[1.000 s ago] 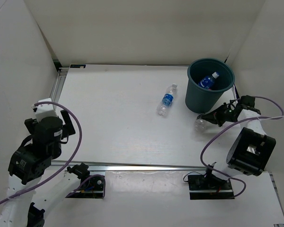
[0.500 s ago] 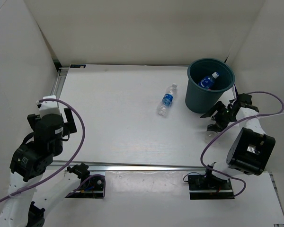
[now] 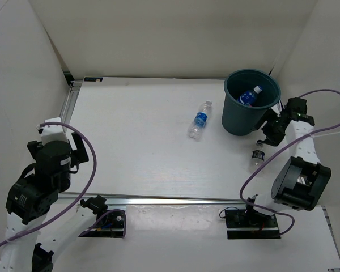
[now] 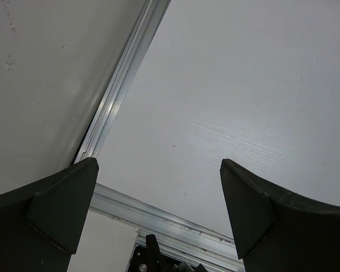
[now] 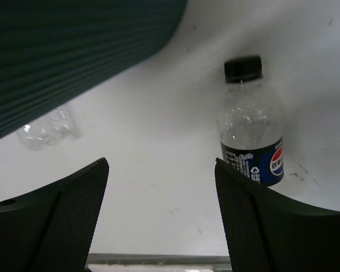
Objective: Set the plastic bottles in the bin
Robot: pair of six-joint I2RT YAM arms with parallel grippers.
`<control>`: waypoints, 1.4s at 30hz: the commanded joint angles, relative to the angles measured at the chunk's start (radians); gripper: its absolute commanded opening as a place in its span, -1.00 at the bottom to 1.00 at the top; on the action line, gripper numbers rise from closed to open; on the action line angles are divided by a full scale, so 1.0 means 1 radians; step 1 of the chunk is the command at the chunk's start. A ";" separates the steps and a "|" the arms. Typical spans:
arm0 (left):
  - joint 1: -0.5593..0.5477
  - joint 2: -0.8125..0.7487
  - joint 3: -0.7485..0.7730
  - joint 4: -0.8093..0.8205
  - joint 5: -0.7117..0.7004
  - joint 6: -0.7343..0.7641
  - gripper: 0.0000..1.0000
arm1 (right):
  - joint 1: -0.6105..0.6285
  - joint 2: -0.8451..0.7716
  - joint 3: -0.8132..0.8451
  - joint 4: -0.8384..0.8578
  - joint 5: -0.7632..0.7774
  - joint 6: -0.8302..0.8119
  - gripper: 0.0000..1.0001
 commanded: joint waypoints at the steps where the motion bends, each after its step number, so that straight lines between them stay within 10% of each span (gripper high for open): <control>1: 0.004 0.016 0.014 -0.010 -0.004 -0.001 1.00 | 0.000 -0.057 0.087 0.011 0.010 0.024 0.59; 32: 0.004 0.038 0.004 -0.007 -0.004 0.028 1.00 | 0.000 0.208 -0.150 0.075 0.176 -0.011 0.63; 42: 0.004 0.049 0.023 -0.027 -0.023 0.008 1.00 | 0.000 0.156 -0.153 0.043 0.143 0.023 -0.34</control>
